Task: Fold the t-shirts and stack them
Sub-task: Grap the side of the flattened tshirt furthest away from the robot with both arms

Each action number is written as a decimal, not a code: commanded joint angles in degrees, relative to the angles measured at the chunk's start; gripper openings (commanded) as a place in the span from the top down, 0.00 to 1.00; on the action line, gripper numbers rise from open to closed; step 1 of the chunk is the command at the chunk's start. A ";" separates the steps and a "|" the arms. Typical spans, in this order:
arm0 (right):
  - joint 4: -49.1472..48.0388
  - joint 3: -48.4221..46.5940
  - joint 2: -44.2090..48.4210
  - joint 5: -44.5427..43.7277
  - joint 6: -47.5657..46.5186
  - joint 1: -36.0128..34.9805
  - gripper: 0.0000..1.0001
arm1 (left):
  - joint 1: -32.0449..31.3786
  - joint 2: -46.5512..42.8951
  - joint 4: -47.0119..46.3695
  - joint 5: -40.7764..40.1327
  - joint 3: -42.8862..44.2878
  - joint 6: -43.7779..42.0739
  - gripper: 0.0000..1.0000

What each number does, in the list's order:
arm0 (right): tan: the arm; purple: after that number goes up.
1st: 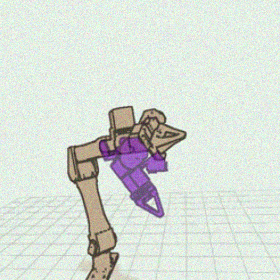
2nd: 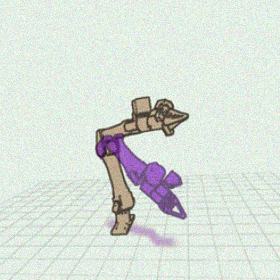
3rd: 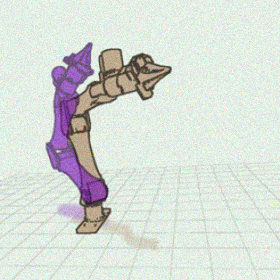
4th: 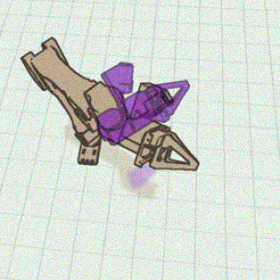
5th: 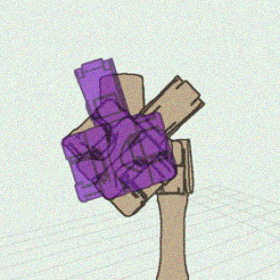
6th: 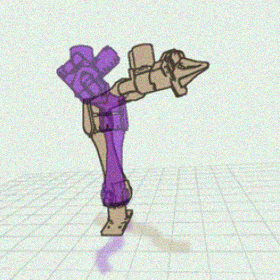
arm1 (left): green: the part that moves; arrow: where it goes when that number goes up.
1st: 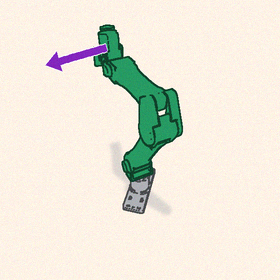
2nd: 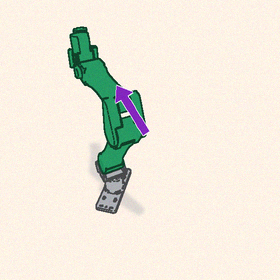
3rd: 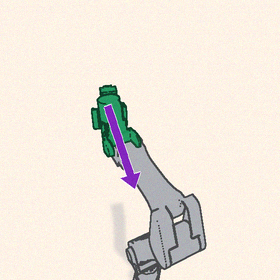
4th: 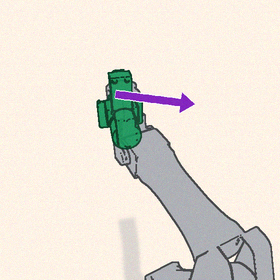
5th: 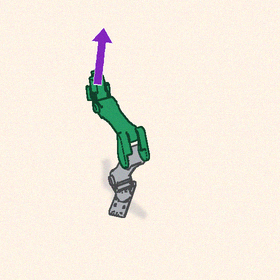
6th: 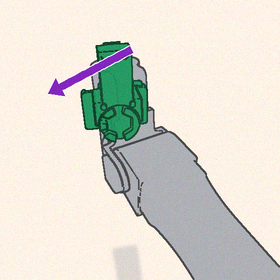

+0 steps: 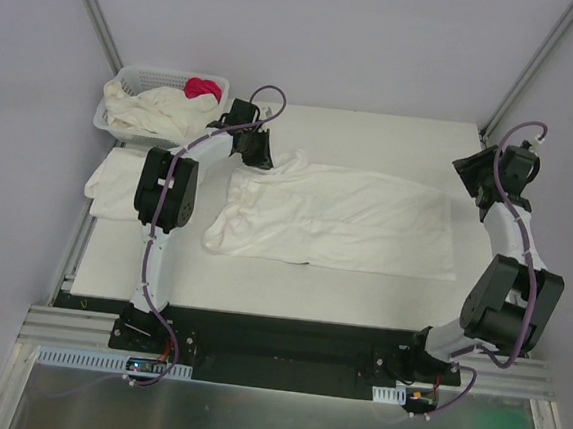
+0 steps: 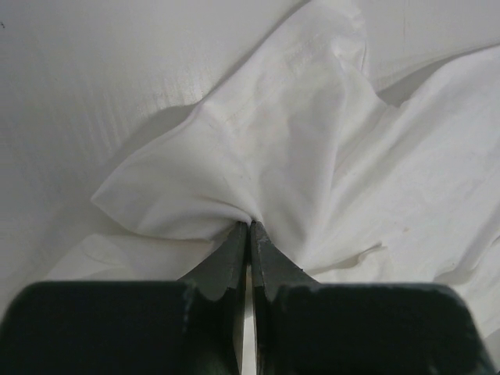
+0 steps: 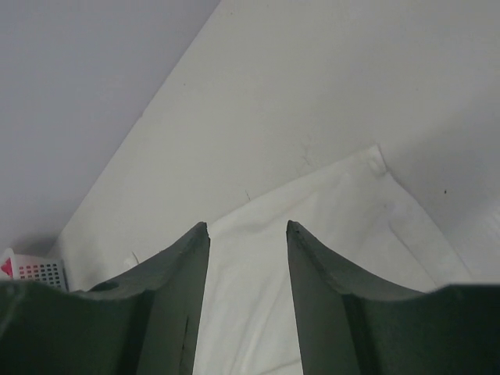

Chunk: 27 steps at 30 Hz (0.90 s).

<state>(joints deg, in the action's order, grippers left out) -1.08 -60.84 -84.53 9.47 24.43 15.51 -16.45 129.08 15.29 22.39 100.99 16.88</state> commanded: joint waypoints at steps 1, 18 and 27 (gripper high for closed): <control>-0.41 -8.15 -6.33 0.19 -2.19 1.72 0.52 | 0.01 -2.69 -0.26 -0.86 0.88 -1.76 1.00; 1.35 -14.40 -18.31 4.06 -0.78 3.48 0.51 | 3.61 1.09 0.00 -7.36 10.45 -0.89 0.76; -1.02 -11.41 -16.10 4.85 -0.61 3.48 0.51 | 3.79 3.02 0.00 -7.80 12.65 -1.33 0.76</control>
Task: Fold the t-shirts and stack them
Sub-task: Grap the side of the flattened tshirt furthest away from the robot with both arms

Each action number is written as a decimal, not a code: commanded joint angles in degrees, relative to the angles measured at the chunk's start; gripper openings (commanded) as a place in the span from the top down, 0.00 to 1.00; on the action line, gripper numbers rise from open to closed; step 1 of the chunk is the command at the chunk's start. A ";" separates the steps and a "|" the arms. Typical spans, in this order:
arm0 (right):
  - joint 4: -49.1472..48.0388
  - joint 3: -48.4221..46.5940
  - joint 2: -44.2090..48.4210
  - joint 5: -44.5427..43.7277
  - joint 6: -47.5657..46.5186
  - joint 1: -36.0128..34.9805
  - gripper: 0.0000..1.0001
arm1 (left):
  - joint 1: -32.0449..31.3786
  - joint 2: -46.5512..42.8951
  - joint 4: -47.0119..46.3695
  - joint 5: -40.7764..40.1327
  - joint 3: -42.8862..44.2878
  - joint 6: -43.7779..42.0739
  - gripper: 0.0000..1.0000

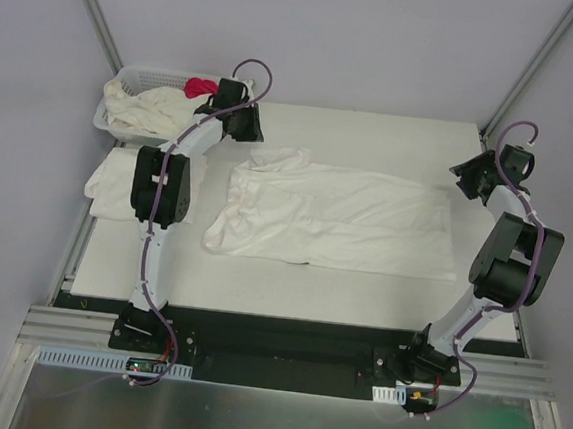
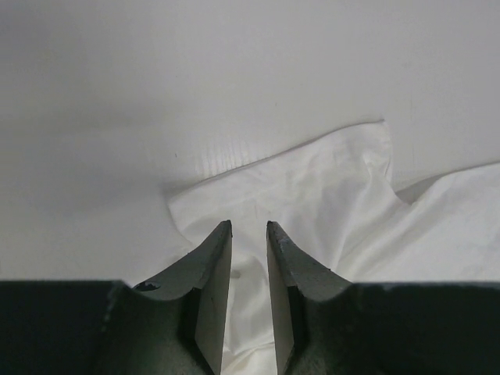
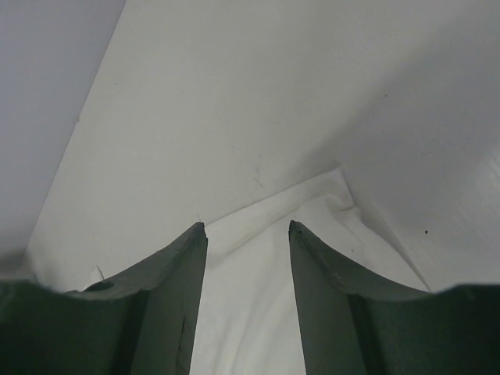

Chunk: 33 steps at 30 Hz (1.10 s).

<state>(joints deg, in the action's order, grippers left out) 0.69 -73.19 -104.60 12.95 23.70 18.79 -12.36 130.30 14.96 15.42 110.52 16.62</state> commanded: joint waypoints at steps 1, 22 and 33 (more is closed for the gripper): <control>-2.88 1.03 4.40 1.46 0.11 0.20 0.51 | -0.21 2.15 0.33 -0.66 3.47 -1.07 0.76; -2.97 3.84 9.15 2.87 -0.85 1.87 0.50 | 2.52 4.52 1.12 -5.58 2.59 -0.19 0.61; -3.50 3.58 9.41 2.69 -0.24 1.96 0.50 | 2.60 6.19 1.39 -3.73 2.95 0.52 0.60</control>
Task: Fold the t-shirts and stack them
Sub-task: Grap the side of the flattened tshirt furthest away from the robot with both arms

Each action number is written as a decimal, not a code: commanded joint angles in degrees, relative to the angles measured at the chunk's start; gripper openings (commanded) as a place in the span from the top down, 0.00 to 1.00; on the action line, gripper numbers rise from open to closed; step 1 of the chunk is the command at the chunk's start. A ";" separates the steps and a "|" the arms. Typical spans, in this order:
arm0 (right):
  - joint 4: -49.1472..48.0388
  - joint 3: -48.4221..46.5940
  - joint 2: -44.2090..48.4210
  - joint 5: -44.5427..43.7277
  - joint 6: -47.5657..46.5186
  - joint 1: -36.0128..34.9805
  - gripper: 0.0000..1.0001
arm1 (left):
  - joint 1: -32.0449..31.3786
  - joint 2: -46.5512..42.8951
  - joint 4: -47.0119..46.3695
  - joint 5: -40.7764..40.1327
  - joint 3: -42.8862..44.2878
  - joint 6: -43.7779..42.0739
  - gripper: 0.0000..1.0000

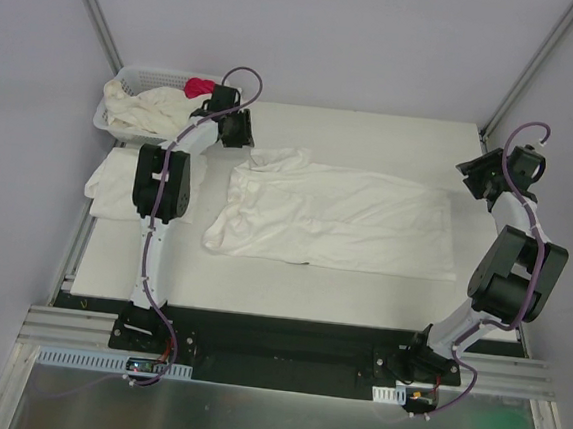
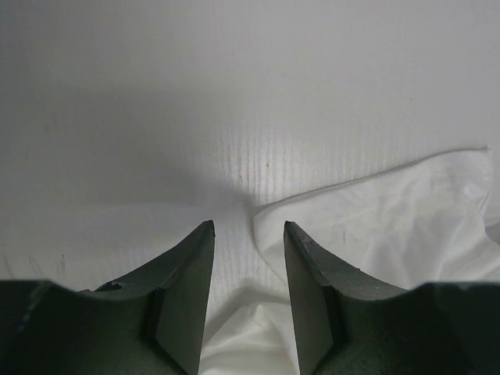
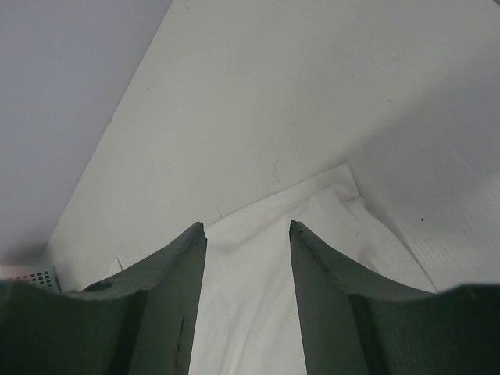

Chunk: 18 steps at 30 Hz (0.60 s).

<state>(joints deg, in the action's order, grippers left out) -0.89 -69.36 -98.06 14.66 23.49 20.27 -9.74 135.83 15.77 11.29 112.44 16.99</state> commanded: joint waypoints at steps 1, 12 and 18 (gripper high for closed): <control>-2.10 -0.16 2.70 0.99 0.24 0.47 0.50 | -0.02 0.84 0.66 0.49 1.02 0.23 0.61; -2.89 -0.07 2.35 1.17 0.68 0.47 0.50 | -0.19 1.72 1.37 2.25 1.20 0.50 0.63; -3.68 -0.07 2.35 1.87 1.47 0.47 0.50 | -0.81 2.86 1.81 3.47 2.69 0.67 0.63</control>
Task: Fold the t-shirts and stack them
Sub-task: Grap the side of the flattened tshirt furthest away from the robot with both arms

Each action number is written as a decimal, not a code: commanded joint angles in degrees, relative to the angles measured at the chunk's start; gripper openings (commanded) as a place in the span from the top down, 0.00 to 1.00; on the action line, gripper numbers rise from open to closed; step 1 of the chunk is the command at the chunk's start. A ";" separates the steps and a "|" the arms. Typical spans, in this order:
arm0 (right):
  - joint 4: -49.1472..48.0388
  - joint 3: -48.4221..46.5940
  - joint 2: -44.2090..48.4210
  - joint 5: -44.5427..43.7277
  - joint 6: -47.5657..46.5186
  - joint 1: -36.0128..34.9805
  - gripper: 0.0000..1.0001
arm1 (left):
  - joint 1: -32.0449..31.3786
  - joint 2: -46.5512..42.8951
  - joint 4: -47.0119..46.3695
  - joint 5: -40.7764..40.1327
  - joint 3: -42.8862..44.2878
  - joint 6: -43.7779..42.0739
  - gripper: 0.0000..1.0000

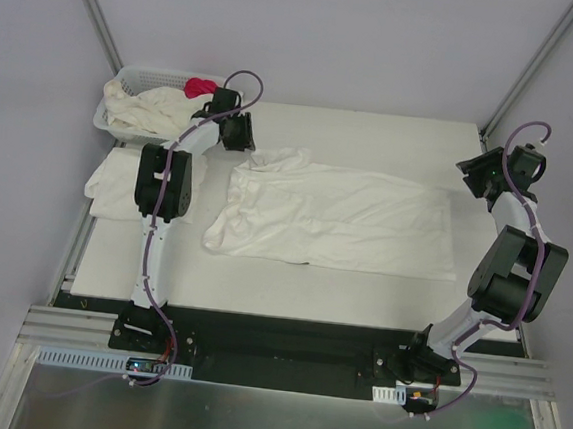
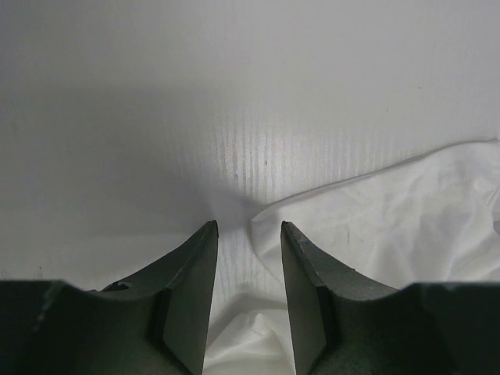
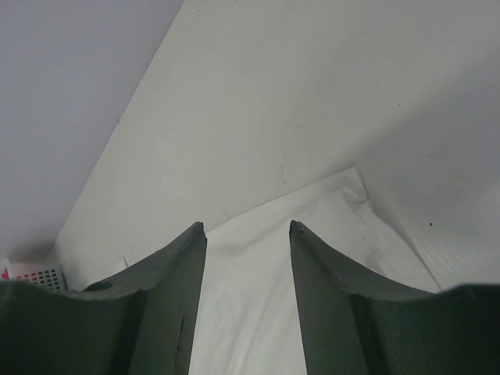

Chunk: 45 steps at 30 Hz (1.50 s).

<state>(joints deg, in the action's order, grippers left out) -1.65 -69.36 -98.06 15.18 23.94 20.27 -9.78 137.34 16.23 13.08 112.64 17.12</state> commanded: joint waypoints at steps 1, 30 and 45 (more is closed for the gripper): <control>-2.92 -0.07 2.26 1.34 0.93 0.47 0.50 | -0.85 1.53 1.52 1.86 2.84 0.45 0.63; -3.45 1.07 4.11 1.78 1.02 1.70 0.50 | -2.61 3.20 3.37 2.13 5.84 0.72 1.00; 1.38 -6.48 -6.61 -0.67 -1.71 2.31 0.49 | -3.05 -1.28 3.46 0.10 6.80 -0.60 1.00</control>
<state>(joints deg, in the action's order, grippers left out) -1.61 -70.89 -101.97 15.70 23.90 21.67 -12.40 140.14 18.48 14.39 117.03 17.32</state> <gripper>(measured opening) 0.509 0.006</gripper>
